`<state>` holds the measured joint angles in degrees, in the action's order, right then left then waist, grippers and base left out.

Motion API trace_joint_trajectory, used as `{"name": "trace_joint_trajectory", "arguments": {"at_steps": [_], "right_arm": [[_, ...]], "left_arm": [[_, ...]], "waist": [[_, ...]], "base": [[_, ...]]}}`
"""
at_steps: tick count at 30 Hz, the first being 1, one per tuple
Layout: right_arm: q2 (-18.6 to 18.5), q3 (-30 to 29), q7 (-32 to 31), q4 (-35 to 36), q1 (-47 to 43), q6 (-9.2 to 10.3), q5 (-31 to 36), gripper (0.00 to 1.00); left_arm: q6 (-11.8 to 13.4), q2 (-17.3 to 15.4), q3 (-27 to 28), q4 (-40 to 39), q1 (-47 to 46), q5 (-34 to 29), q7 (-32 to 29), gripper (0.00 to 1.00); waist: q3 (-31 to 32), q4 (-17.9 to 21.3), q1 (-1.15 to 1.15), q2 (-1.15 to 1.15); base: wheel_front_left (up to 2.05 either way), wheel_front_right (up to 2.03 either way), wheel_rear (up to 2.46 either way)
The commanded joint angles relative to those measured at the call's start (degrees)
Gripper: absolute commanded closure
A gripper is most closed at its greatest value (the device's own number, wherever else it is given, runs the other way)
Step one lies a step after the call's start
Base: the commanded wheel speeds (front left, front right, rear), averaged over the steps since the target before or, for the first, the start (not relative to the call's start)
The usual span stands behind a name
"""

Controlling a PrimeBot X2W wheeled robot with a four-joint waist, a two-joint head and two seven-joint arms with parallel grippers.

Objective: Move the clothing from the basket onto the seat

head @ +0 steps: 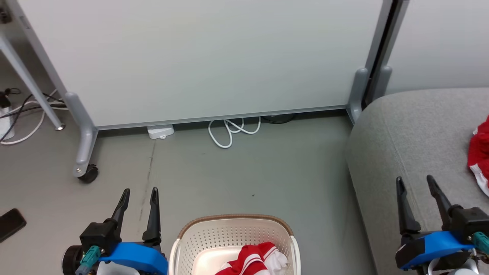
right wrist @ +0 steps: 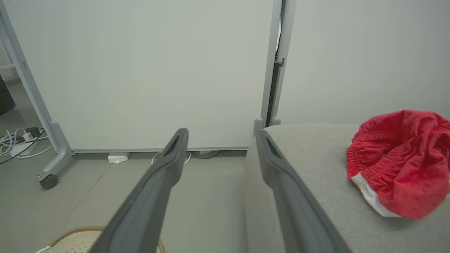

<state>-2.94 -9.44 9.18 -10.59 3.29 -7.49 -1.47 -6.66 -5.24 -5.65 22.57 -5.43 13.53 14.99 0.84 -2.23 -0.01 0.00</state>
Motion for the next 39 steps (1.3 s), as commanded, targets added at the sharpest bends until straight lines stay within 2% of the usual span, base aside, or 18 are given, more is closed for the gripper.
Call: {"name": "trace_joint_trajectory", "arguments": {"at_steps": [1, 13, 28, 34, 39], "right_arm": [[0.04, 0.32, -0.3, 0.64, -1.26, -0.01, -0.09, 0.0], [0.04, 1.87, -2.32, 2.61, -3.31, -0.01, -0.54, 0.0], [0.05, 2.59, -2.76, 3.11, -2.88, -0.02, -1.49, 0.0], [0.05, 3.94, -2.85, 4.1, -0.86, -0.02, -1.78, 0.0], [0.06, 5.22, -2.76, 6.01, 1.56, -0.02, -2.06, 0.0]], "left_arm": [[-0.46, -0.25, 0.44, 0.08, 0.42, -0.24, 0.29, 0.0], [-0.76, -0.02, 2.11, -0.16, 1.74, -1.04, 0.29, 0.0], [-0.91, 0.11, 1.56, 0.55, 0.96, -1.38, 0.29, 0.0], [-0.93, -0.5, -0.76, 2.35, -1.08, -0.99, 0.29, 0.0], [-0.93, -0.66, -4.11, 5.87, -4.81, 0.5, 0.29, 0.0]], "waist": [[0.45, -0.83, 0.01, 0.0], [0.4, -2.18, 0.01, 0.0], [-0.72, -1.11, 0.01, 0.0], [-4.82, 0.41, 0.01, 0.0], [-11.47, 2.51, 0.01, 0.0]], "base": [[0.0, 0.0, 0.0], [0.0, 0.0, 0.0], [0.0, 0.0, 0.0], [0.0, 0.0, 0.0], [0.0, 0.0, 0.0]]}}
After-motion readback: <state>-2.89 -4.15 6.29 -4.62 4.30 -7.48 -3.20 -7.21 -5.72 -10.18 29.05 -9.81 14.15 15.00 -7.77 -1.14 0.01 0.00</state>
